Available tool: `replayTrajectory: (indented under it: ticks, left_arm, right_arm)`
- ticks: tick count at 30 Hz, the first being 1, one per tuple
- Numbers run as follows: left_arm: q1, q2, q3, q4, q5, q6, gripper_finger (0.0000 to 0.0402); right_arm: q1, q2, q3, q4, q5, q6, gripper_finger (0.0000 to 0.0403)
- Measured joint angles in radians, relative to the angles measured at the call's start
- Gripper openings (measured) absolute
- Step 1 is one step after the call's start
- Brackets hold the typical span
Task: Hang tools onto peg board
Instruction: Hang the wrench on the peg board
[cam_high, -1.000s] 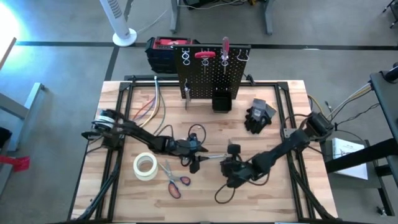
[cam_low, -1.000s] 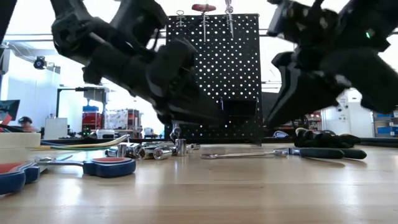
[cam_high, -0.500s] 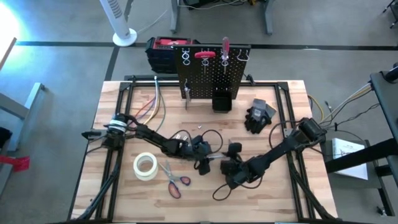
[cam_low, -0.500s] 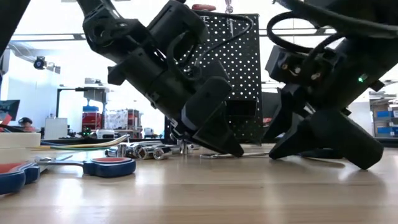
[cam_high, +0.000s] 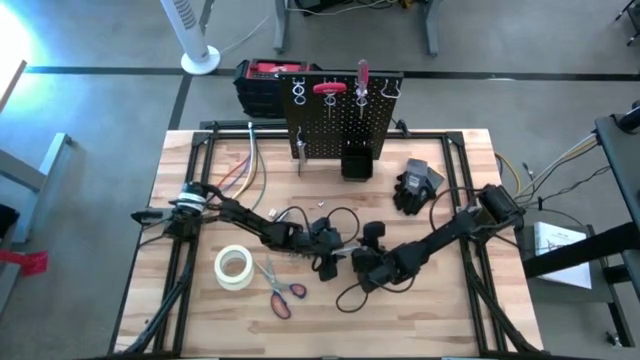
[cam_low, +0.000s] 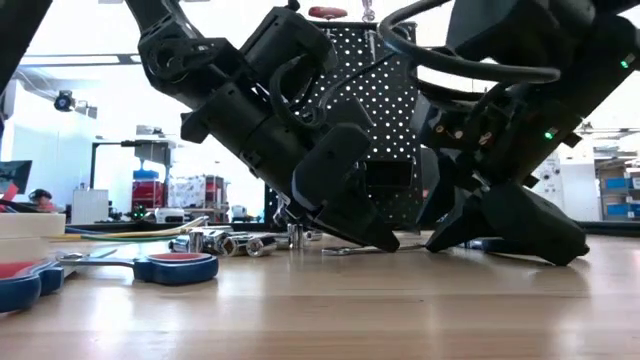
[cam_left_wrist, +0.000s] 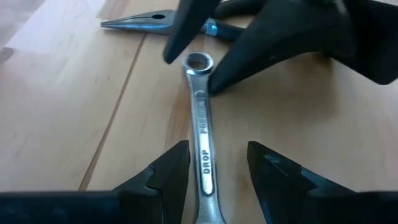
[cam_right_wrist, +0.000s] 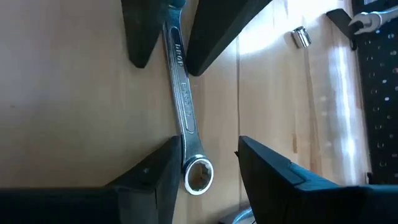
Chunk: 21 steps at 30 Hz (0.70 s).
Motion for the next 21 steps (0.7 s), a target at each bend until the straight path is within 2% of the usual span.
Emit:
replayTrajectory:
  ticks: [11, 15, 17, 19, 21]
  left_arm:
    - [-0.004, 0.004, -0.001, 0.064, 0.112, 0.046, 0.0154]
    - [-0.004, 0.004, -0.002, 0.085, 0.122, 0.045, 0.0154]
    - [-0.004, 0.004, -0.002, 0.084, 0.121, 0.045, 0.0154]
    - [-0.004, 0.004, -0.001, 0.076, 0.11, 0.039, 0.0154]
    - [-0.005, 0.003, 0.0, 0.063, 0.083, 0.014, 0.0154]
  right_arm:
    - [-0.044, 0.001, -0.003, 0.078, -0.002, -0.148, 0.0149]
    - [-0.048, 0.003, -0.004, 0.114, 0.007, -0.184, 0.0149]
    - [-0.049, 0.001, -0.005, 0.114, 0.008, -0.153, 0.0149]
    - [-0.052, -0.007, -0.006, 0.102, -0.002, -0.034, 0.0148]
    - [-0.06, -0.032, -0.006, 0.075, -0.064, 0.119, 0.0148]
